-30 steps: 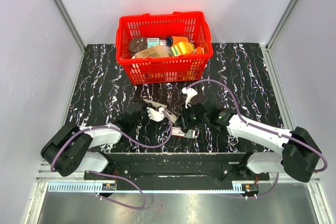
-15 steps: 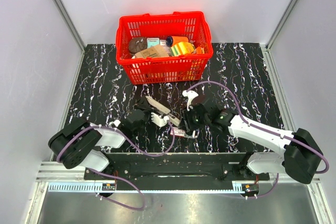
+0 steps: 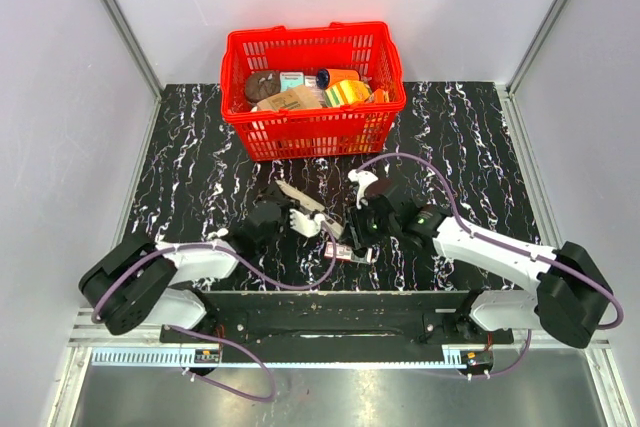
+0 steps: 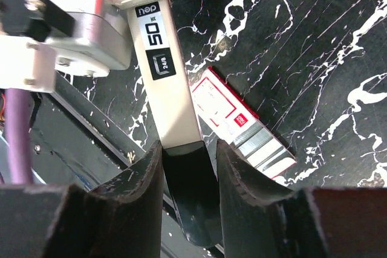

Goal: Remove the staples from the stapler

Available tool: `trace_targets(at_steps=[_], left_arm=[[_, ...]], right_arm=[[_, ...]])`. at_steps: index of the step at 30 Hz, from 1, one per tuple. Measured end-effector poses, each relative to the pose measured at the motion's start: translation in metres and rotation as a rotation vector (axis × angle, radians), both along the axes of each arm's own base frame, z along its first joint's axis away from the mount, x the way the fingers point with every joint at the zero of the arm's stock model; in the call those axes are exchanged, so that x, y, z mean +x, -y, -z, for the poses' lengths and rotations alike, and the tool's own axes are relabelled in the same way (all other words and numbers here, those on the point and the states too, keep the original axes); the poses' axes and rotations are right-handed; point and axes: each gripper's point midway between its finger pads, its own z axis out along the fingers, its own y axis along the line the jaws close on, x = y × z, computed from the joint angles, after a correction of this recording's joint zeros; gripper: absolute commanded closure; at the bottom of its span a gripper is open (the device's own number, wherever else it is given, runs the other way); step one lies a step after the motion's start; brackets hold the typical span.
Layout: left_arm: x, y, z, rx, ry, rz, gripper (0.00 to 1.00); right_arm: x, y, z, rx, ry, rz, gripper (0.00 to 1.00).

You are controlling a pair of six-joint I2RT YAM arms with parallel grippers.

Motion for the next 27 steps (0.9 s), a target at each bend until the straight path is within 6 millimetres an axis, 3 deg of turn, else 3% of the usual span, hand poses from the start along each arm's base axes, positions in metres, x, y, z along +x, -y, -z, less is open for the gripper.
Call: trace_targets(at_steps=[6,9,12,19,27], left_arm=[[0.002,-0.009,-0.008,-0.160,-0.225,-0.124,0.94],[0.010,-0.003,-0.032,-0.320,-0.294,-0.159,0.94],[0.002,0.005,-0.045,-0.433,-0.350,-0.146,0.94],[-0.016,0.006,-0.024,-0.478,-0.477,-0.172,0.94],[-0.021,0.005,-0.017,-0.459,-0.501,-0.161,0.94]], right_arm=[[0.003,-0.014,-0.008,0.081,-0.044,0.020,1.00],[0.019,-0.032,-0.035,0.188,0.003,0.048,1.00],[0.028,-0.046,-0.060,0.281,0.038,0.061,1.00],[0.025,-0.050,-0.057,0.292,-0.006,0.061,1.00],[0.018,-0.038,-0.054,0.248,-0.009,0.065,1.00]])
